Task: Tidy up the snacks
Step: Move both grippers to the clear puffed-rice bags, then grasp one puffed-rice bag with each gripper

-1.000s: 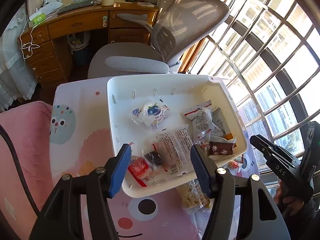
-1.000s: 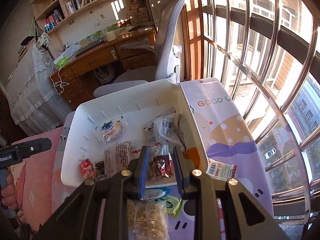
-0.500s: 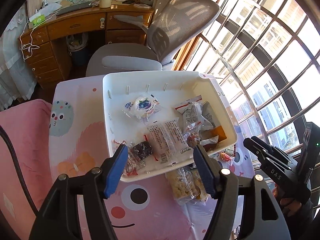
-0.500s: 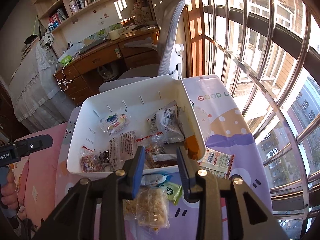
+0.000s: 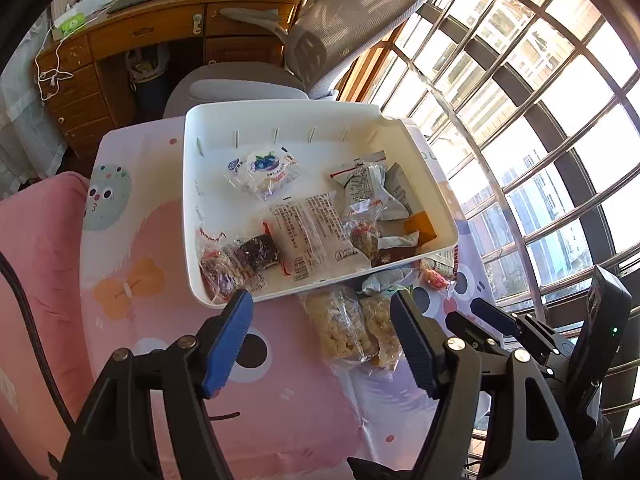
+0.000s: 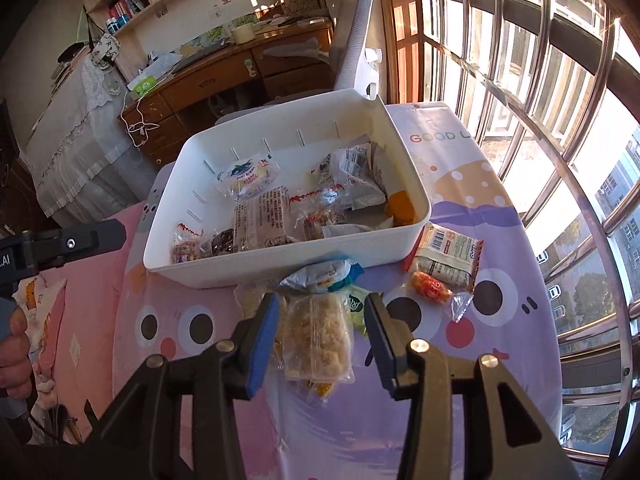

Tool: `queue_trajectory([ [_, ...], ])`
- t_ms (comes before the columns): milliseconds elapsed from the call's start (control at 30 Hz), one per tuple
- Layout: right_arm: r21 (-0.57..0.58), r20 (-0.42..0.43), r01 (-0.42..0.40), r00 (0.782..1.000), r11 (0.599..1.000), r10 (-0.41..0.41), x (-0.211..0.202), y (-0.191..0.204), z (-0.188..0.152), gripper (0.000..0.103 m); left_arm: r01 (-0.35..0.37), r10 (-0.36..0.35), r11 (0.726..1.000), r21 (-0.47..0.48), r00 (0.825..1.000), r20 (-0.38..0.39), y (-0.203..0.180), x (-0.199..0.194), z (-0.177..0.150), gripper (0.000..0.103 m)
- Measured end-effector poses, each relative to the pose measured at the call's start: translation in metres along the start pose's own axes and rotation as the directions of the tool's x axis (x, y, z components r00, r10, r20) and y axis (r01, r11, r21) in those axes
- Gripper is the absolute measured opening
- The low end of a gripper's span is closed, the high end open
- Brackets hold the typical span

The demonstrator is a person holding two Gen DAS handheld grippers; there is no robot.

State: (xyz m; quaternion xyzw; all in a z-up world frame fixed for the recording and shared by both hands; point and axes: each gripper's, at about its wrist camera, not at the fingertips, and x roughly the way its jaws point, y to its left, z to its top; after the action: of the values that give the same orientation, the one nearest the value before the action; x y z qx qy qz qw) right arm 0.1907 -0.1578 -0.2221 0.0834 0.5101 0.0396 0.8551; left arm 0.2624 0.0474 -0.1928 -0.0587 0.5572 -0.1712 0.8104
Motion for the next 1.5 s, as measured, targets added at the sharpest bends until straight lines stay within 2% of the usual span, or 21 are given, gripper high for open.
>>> queue_trajectory([
  [233,-0.021,-0.051,-0.029,0.998,0.999,0.028,0.015,0.002,-0.02,0.057,-0.001,-0.002,1.0,-0.031,0.996,-0.094,-0.007,0.03,-0.015,0.081],
  [533,-0.083,-0.09,-0.049,0.995,0.995,0.041,0.04,0.006,-0.036,0.061,0.0,-0.025,0.994,-0.112,0.976,-0.216,-0.003,0.08,-0.026,0.081],
  [667,-0.153,-0.106,-0.013,0.994,0.988,-0.003,0.052,0.01,-0.043,0.062,-0.009,-0.026,0.991,-0.137,0.967,-0.253,-0.002,0.102,-0.034,0.081],
  [767,-0.179,-0.121,-0.019,0.993,0.984,-0.003,0.059,0.008,-0.048,0.062,-0.012,-0.031,0.988,-0.154,0.96,-0.277,-0.003,0.117,-0.038,0.081],
  [1000,-0.227,-0.124,-0.05,0.992,0.973,0.022,0.076,0.004,-0.053,0.062,-0.029,-0.027,0.983,-0.181,0.954,-0.299,-0.005,0.148,-0.044,0.081],
  [1200,-0.282,-0.12,-0.084,0.991,0.956,0.052,0.087,0.009,-0.054,0.062,-0.047,-0.016,0.978,-0.205,0.956,-0.294,-0.005,0.162,-0.045,0.081],
  [1400,-0.275,-0.128,-0.101,0.989,0.956,0.068,0.099,0.008,-0.051,0.062,-0.06,-0.01,0.97,-0.236,0.958,-0.286,-0.002,0.171,-0.045,0.081],
  [1500,-0.267,-0.141,-0.115,0.987,0.957,0.079,0.104,0.005,-0.049,0.056,-0.063,-0.01,0.969,-0.24,0.957,-0.29,-0.001,0.177,-0.042,0.081],
])
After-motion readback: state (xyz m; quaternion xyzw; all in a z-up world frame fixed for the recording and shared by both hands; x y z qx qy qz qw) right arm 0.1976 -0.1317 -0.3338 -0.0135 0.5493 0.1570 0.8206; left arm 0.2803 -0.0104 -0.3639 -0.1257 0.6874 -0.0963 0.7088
